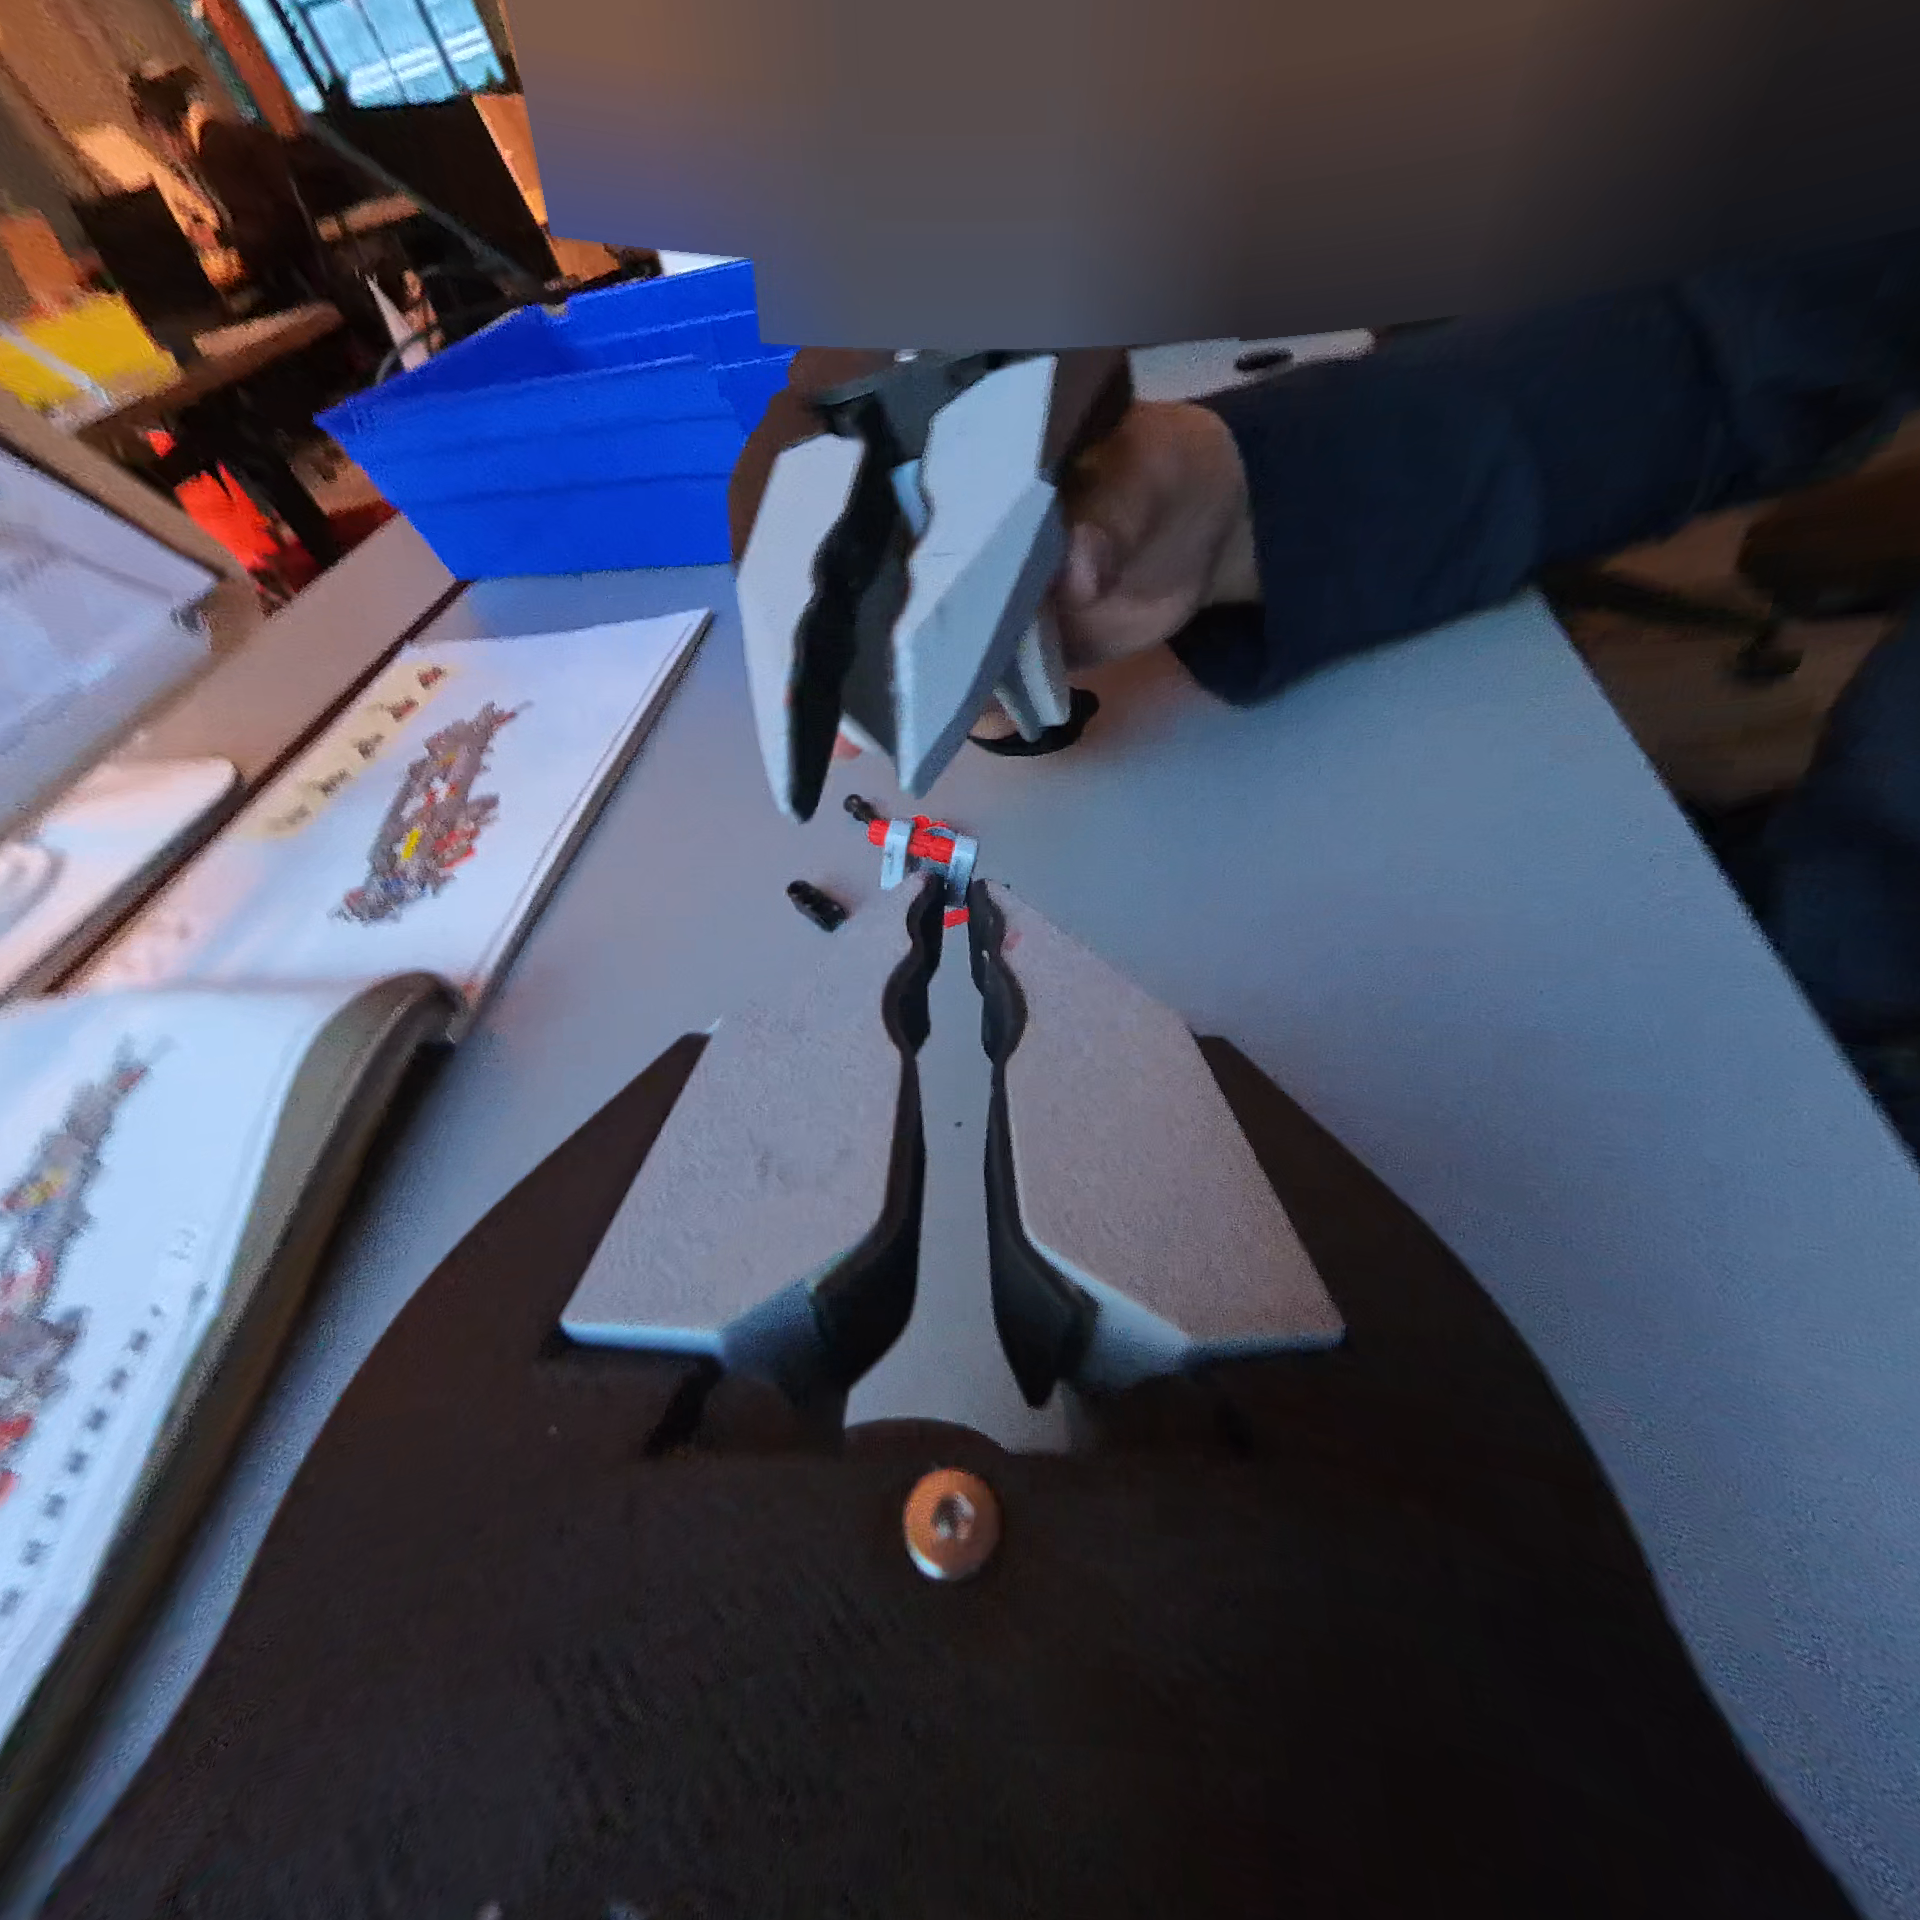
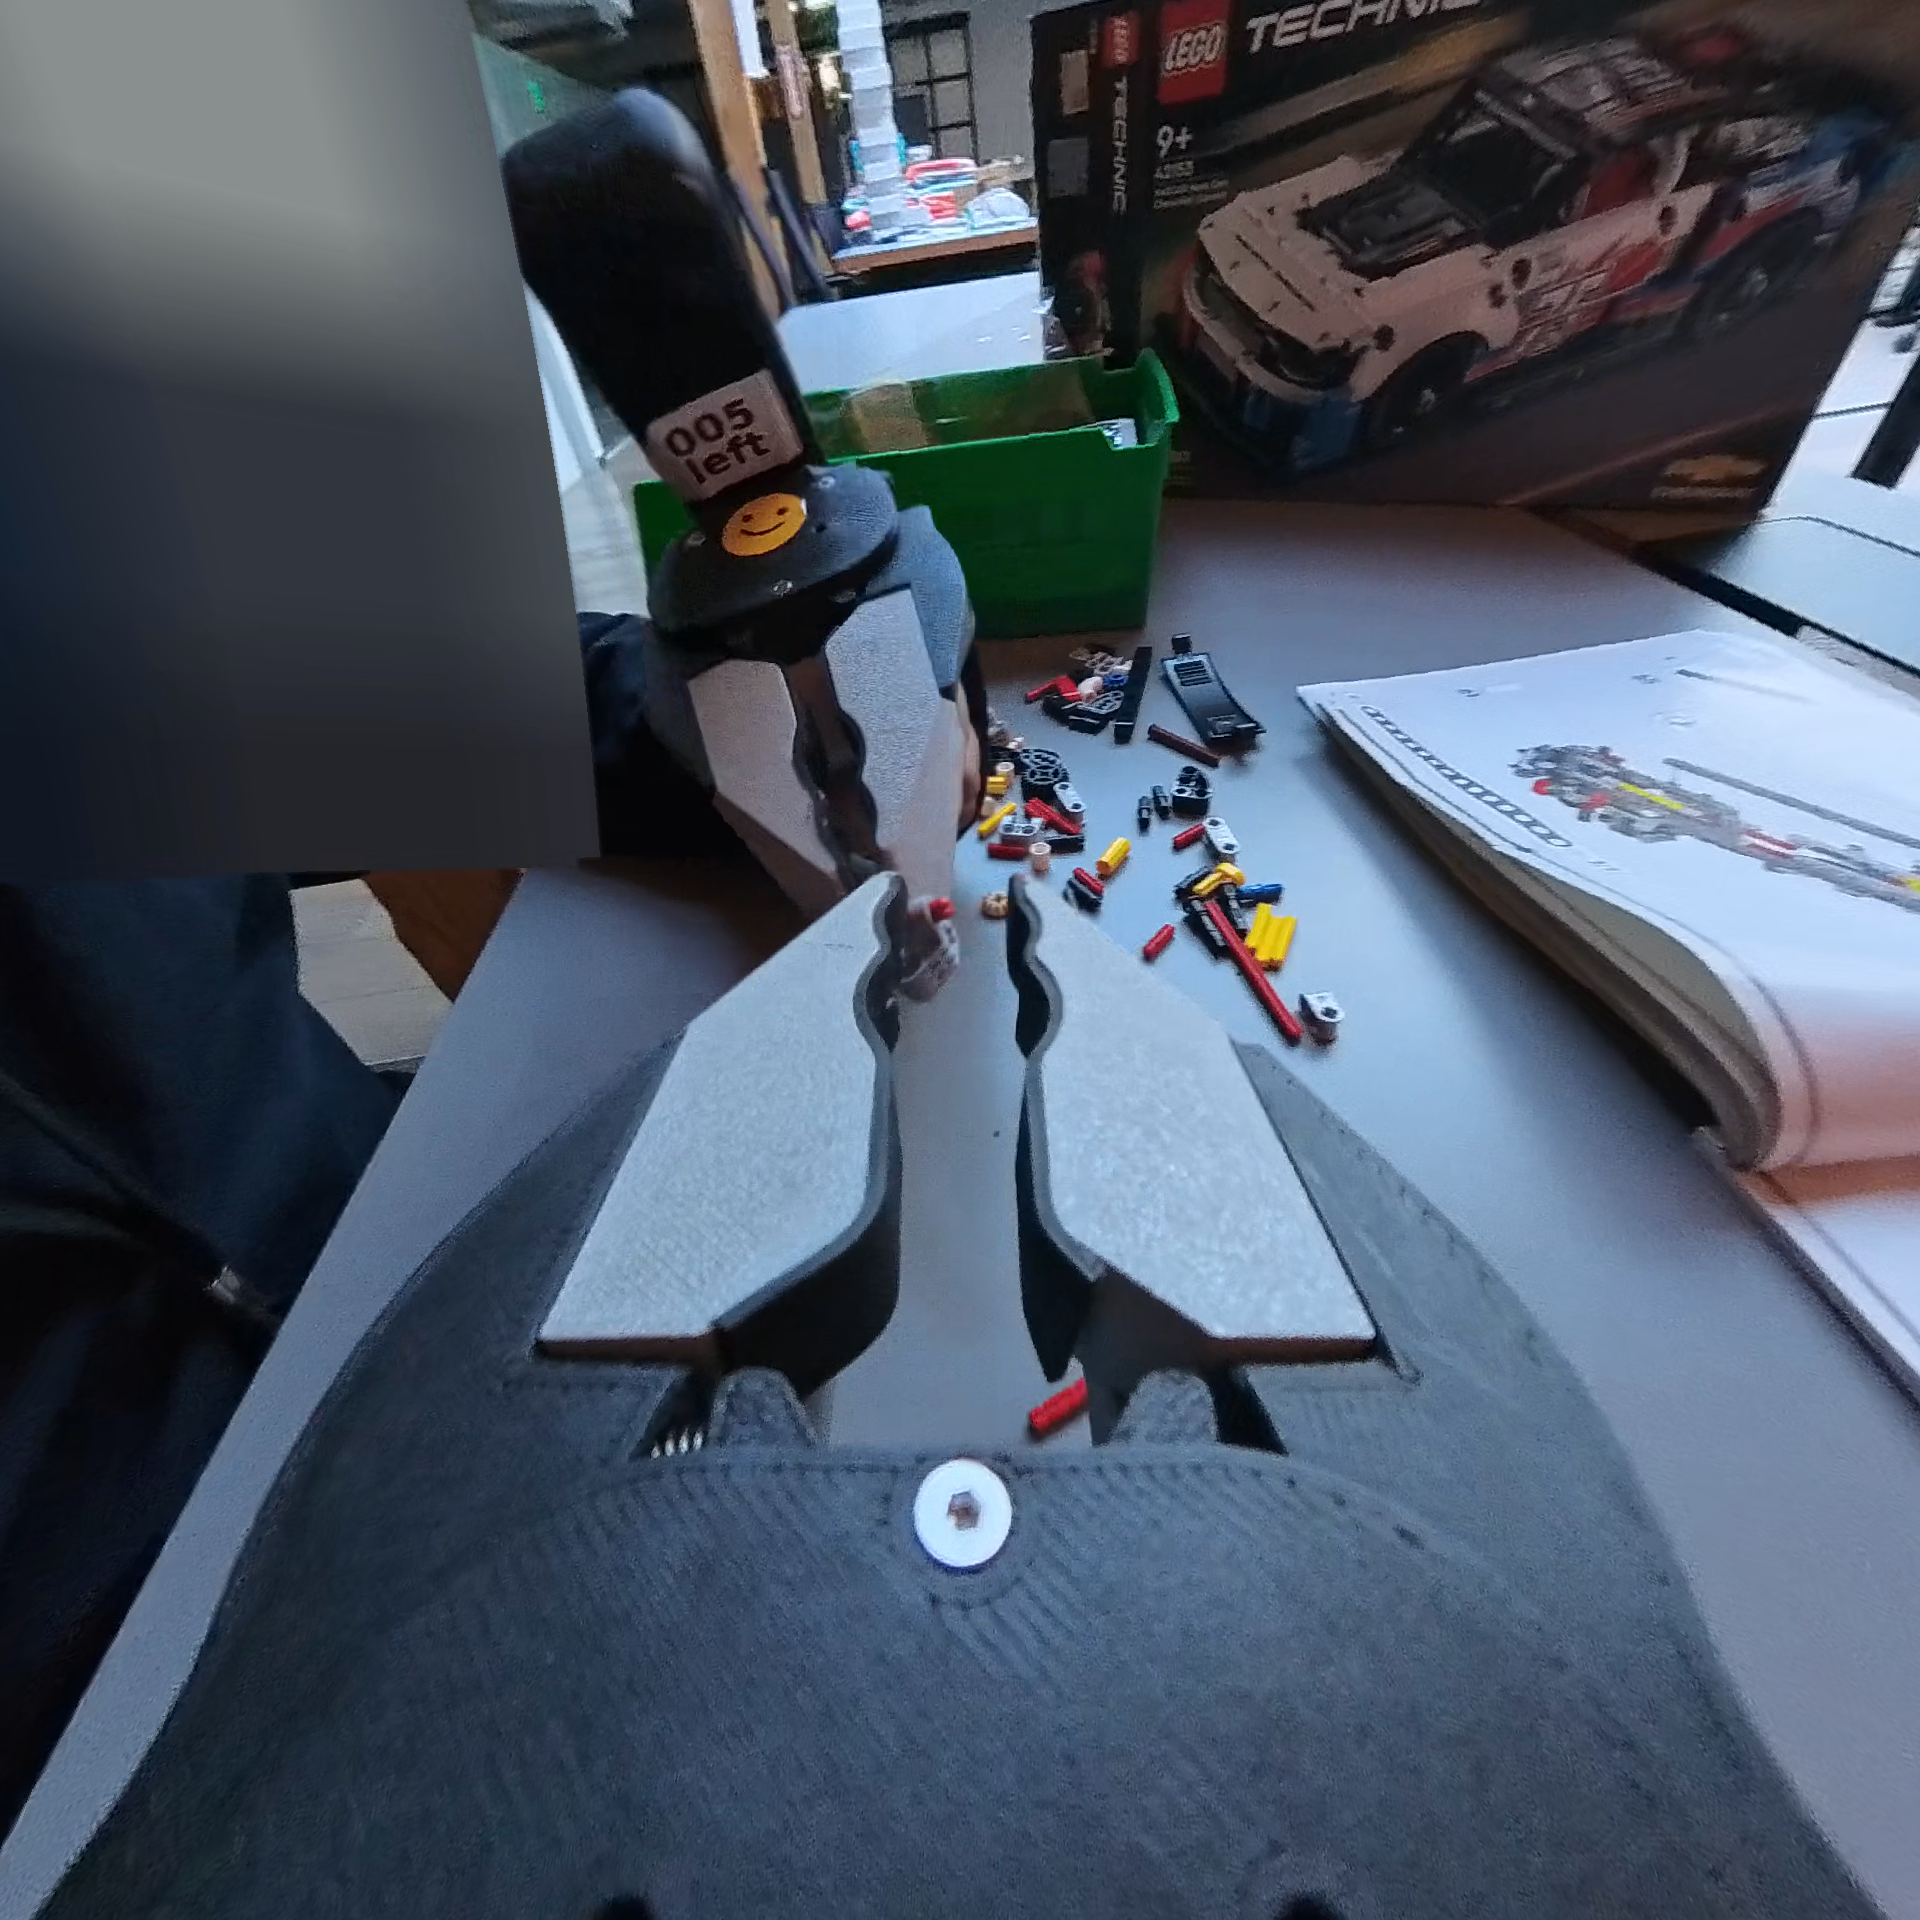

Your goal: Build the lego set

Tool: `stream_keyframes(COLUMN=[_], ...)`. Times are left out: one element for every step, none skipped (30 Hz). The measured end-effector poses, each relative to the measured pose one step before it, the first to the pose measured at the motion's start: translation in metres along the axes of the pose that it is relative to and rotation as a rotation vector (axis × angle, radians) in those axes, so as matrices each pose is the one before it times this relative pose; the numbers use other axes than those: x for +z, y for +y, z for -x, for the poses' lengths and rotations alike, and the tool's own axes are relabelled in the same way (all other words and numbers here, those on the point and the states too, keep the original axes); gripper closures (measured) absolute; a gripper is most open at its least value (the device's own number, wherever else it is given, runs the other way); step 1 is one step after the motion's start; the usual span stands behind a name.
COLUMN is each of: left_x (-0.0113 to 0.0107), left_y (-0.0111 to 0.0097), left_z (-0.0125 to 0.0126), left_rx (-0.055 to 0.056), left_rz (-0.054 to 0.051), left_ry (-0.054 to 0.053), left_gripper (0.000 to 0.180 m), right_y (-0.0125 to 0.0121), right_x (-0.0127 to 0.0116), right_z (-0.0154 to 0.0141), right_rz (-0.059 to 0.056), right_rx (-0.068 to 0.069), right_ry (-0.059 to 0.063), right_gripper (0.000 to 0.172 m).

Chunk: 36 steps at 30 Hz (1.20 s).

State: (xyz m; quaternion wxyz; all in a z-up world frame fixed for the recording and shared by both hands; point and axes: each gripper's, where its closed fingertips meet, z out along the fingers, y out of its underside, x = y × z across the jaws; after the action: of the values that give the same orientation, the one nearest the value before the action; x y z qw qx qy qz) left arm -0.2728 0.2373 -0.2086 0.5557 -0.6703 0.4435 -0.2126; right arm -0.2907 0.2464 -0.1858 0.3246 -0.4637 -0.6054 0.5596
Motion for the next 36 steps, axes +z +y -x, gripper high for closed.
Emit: stream_keyframes(left_x=[0.00086, 0.00048, 0.00019, -0.00055, -0.00109, -0.00152, -0.00172, -0.00148, -0.00112, -0.00063, -0.00027, -0.00025, -0.00028, -0.00008, -0.00028, -0.00013, 0.00002, -0.00012, -0.00054, -0.0007, -0.0005, -0.00053, -0.00013, 0.00006, -0.00036, -0.0005, -0.00024, -0.00055, -0.00066, -0.00055, -0.00025, 0.00015, 0.00048, 0.0008, 0.00074, 0.00057], left_y=[-0.00028, 0.0006, 0.00076, -0.00068, -0.00209, -0.00273, -0.00233, -0.00141, -0.0005, -0.00038, -0.00088, -0.00152, -0.00107, 0.00064, 0.00025, -0.00059, -0.00157, -0.00144, -0.00081, 0.00011, 0.00062, -0.00009, 0.00018, -0.00007, -0.00012, 0.00018, 0.00026, -0.00091, -0.00206, -0.00128, -0.00029, -0.00004, 0.00006, 0.00043, 0.00055, 0.00037], left_z=[-0.00318, -0.00262, -0.00102, -0.0003, 0.0005, 0.00052, 0.0002, 0.00061, 0.00079, -0.00105, -0.00239, -0.0008, -0.0004, -0.00048, 0.0006, 0.0005, 0.00062, 0.00106, 0.00251, 0.00337, 0.0024, 0.00524, 0.00334, 0.00082, 0.00068, 0.00013, -0.00023, -0.00117, -0.00093, -0.00099, -0.00122, -0.00161, -0.00154, -0.0019, -0.00145, -0.0016], left_rx=[0.0511, 0.031, 0.0132, -0.0001, -0.0099, -0.0138, -0.0132, -0.0093, -0.0084, -0.0112, -0.0156, -0.0138, -0.0109, -0.0111, -0.0064, -0.0062, -0.0108, -0.0128, -0.0141, -0.0158, -0.017, -0.0222, -0.0263, -0.0264, -0.0191, -0.008, 0.003, 0.0084, 0.0078, 0.0057, 0.0045, 0.0011, -0.0027, -0.0046, -0.0044, -0.0024], left_rz=[0.0089, 0.0108, 0.0066, -0.0061, -0.0151, -0.0193, -0.0147, -0.0088, -0.0034, -0.0034, -0.0075, -0.0111, -0.0089, 0.003, -0.0009, -0.0062, -0.0108, -0.0103, -0.0081, -0.0048, -0.0024, -0.0084, -0.0058, -0.0072, -0.0058, 0.0, 0.0033, -0.0032, -0.009, -0.0035, 0.0006, -0.0001, -0.0012, 0.0004, 0.0013, 0.0013], left_ry=[-0.0058, 0.0002, 0.0004, 0.0032, 0.0027, 0.0057, 0.0077, 0.0043, 0.0023, 0.0134, 0.0217, 0.0088, 0.0068, 0.008, 0.0003, -0.0012, -0.002, -0.0033, -0.01, -0.0121, -0.0053, -0.0236, -0.0105, 0.0056, 0.0049, 0.0051, 0.0048, 0.0063, 0.0029, 0.0037, 0.0066, 0.0098, 0.0098, 0.0122, 0.0092, 0.0094], left_gripper=[0.179, 0.179, 0.178, 0.179, 0.179, 0.179, 0.179, 0.179, 0.179, 0.179, 0.179, 0.179, 0.179, 0.179, 0.179, 0.179, 0.179, 0.179, 0.179, 0.179, 0.178, 0.179, 0.178, 0.178, 0.179, 0.179, 0.179, 0.179, 0.179, 0.179, 0.179, 0.179, 0.179, 0.179, 0.179, 0.179], right_y=[0.00213, 0.00289, 0.00118, 0.00007, -0.00073, -0.00065, -0.00074, -0.00123, -0.00156, -0.00108, 0.00048, 0.0019, 0.0022, 0.00066, 0.00004, -0.00051, -0.00121, -0.00148, -0.00139, -0.0012, -0.00076, -0.00041, -0.00044, -0.00081, -0.00104, 0.00003, 0.00078, -0.00004, -0.00075, -0.00107, -0.00191, -0.00208, -0.00182, -0.0005, 0.00187, 0.00402], right_x=[0.00146, 0.00136, 0.00048, -0.00007, -0.00081, -0.00136, -0.00146, -0.00134, -0.00076, -0.00002, 0.00076, 0.00147, 0.00176, 0.00133, 0.00035, -0.00059, -0.00091, -0.0007, -0.00018, 0.00033, 0.00031, 0.00049, 0.00075, 0.0009, 0.00061, 0.00047, -0.00012, -0.00123, -0.00212, -0.00271, -0.00256, -0.00138, 0.00021, 0.00135, 0.00206, 0.0024], right_z=[0.00229, 0.00333, 0.00236, 0.00131, 0.00131, 0.00043, -0.00007, 0.00163, 0.0028, 0.00183, 0.00101, 0.00151, 0.00121, 0.00018, -0.00081, -0.00092, -0.00084, -0.00101, -0.00245, -0.00337, -0.00438, -0.00426, -0.00352, -0.00145, -0.00057, -0.00039, -0.00085, -0.00207, -0.00138, -0.00151, 0.00183, 0.00585, 0.00459, 0.00158, 0.00071, 0.00092], right_rz=[0.0093, 0.0146, 0.0055, -0.0015, -0.006, -0.003, -0.0033, -0.006, -0.0072, -0.0046, 0.0035, 0.0123, 0.0137, 0.0017, -0.0014, -0.0018, -0.0039, -0.008, -0.0101, -0.0118, -0.0093, -0.0063, -0.0077, -0.0109, -0.0141, -0.0058, 0.0032, 0.0022, 0.0023, 0.0025, -0.005, -0.0098, -0.0122, -0.0102, 0.0024, 0.0182], right_rx=[-0.0024, -0.0013, 0.0078, 0.0125, 0.0116, 0.0085, 0.002, -0.0047, -0.0073, -0.0072, -0.0084, -0.013, -0.0188, -0.021, -0.0136, -0.0039, 0.0032, 0.0055, 0.0022, -0.0042, -0.0064, -0.0062, 0.0004, 0.0074, 0.0105, 0.0067, 0.0013, -0.0058, -0.0102, 0.0027, 0.0178, 0.0316, 0.0369, 0.0261, 0.0096, -0.0018], right_ry=[-0.0142, -0.0221, -0.0199, -0.0153, -0.017, -0.0106, -0.0049, -0.0127, -0.0167, -0.0075, -0.0015, -0.0032, 0.0017, 0.0093, 0.0119, 0.0067, 0.0033, 0.0051, 0.0178, 0.029, 0.0382, 0.0377, 0.0329, 0.0173, 0.0077, 0.0004, 0.0011, 0.0077, -0.001, -0.0058, -0.0312, -0.0586, -0.0467, -0.0192, -0.0069, -0.0059], right_gripper=[0.158, 0.161, 0.162, 0.162, 0.162, 0.162, 0.161, 0.16, 0.16, 0.16, 0.161, 0.163, 0.165, 0.166, 0.166, 0.169, 0.169, 0.17, 0.171, 0.172, 0.172, 0.172, 0.172, 0.172, 0.172, 0.172, 0.172, 0.172, 0.172, 0.169, 0.166, 0.168, 0.168, 0.164, 0.161, 0.162])
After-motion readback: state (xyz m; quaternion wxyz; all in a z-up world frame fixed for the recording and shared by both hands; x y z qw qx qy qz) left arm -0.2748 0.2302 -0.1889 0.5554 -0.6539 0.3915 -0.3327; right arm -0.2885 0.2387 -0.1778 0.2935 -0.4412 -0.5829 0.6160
